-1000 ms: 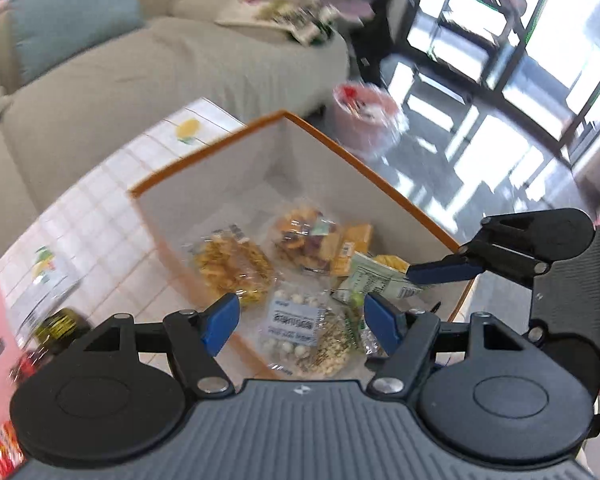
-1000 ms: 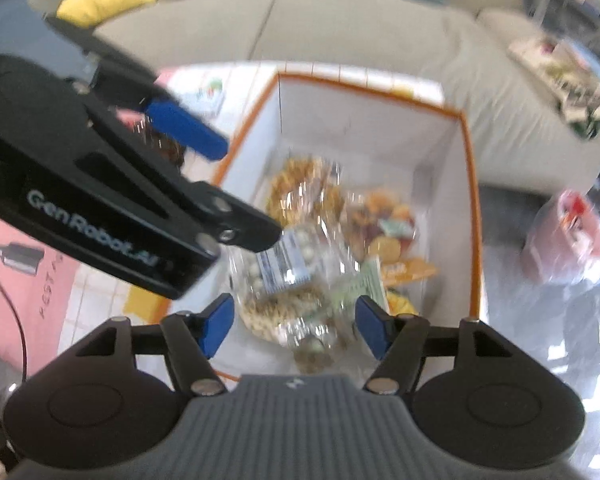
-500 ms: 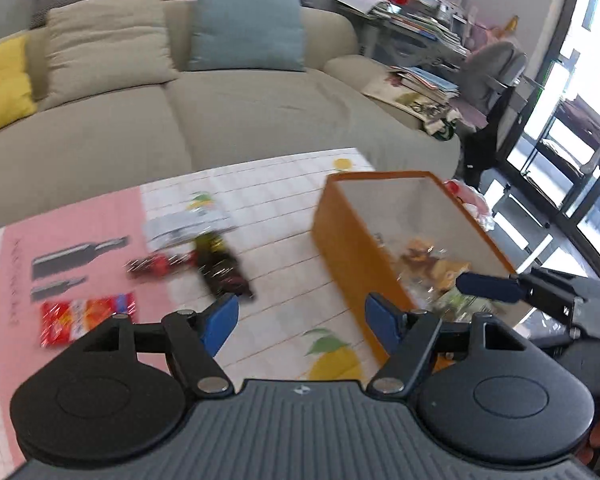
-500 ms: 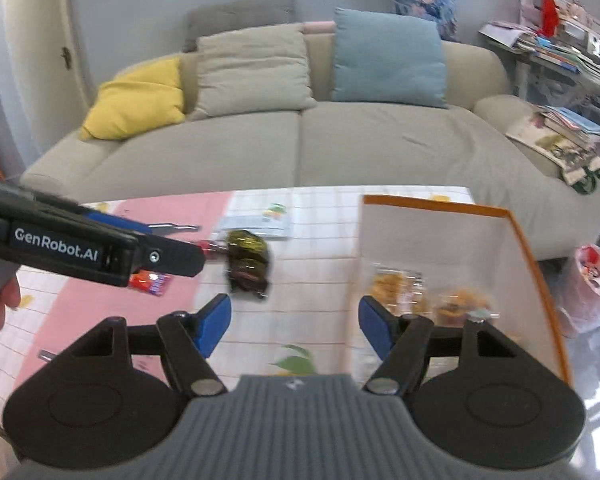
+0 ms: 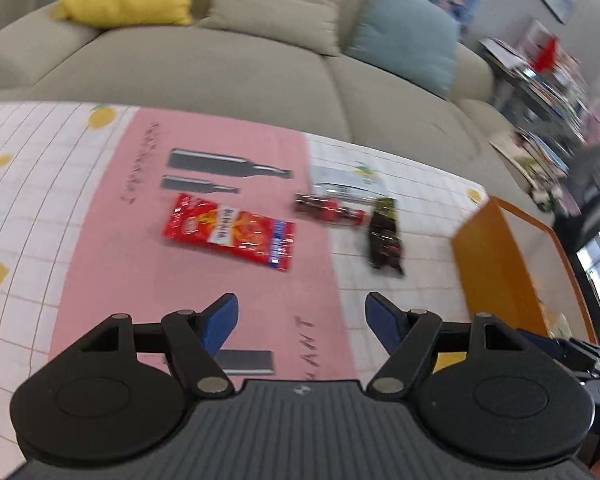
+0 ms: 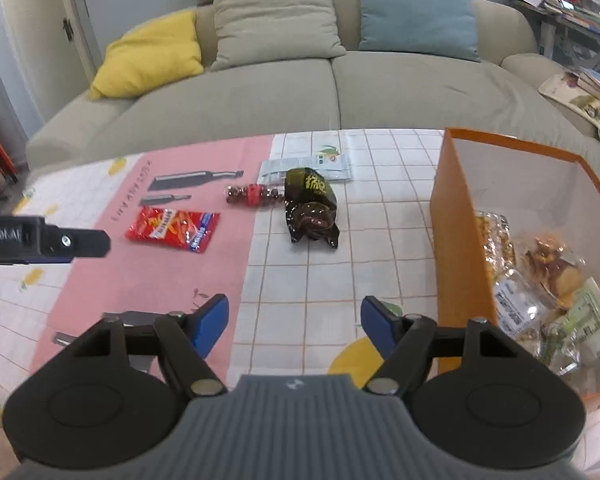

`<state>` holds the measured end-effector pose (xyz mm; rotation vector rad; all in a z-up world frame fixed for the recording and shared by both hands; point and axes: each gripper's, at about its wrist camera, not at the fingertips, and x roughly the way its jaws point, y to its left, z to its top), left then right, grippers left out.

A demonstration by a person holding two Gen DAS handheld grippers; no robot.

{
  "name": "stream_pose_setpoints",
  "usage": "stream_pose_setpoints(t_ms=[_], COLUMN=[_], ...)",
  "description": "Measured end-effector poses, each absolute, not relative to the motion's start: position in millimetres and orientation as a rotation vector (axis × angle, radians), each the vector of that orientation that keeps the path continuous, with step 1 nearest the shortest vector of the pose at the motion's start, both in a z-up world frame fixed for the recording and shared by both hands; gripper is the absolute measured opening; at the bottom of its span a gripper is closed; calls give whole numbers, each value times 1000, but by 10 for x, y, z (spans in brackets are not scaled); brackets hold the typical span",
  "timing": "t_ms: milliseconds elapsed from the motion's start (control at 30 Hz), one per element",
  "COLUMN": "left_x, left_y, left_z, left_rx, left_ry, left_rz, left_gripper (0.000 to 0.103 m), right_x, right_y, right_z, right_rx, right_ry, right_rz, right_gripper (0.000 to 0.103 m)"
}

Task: Organize snacks
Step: 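Withdraw both grippers from the box back over the table, then grasp the red spicy-strip bag with the left gripper while the right grasps the black snack bag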

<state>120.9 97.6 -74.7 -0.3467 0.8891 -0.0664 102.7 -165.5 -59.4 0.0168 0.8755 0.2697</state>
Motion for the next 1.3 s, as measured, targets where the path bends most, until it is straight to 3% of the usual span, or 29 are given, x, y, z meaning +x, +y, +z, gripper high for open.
stream_pose_setpoints(t_ms=[500,600,700,1033,1100,1267,1300], left_x=[1893,2068,2199,2523,2558,2545,2509], left_y=[1536,1556,1580,1634,1610,1487,1453], left_z=[-1374,-1485,-1560,-1769,-1780,-1781,-1785], left_rx=[-402,-374,-359,-310,-299,-255,-256], left_ry=[911,930,928,929,922,916,909], left_rz=[13,5,9,40,36,-4,-27], left_gripper=[85,85,85,93,94,87,87], right_x=[1965,2189,2407,2875,2920,2941,2922], right_y=[-1311,-1281,-1256,-1169,-1151,-1062,-1040], right_z=[-1057,-1136,-1217,-1448,-1488,-1535,-1530], right_rx=[-114,-115,-109,-107,-98,-110,-111], right_ry=[928,943,956,979,977,969,965], right_rz=[173,143,121,92,98,134,144], right_gripper=[72,79,79,80,77,44,44])
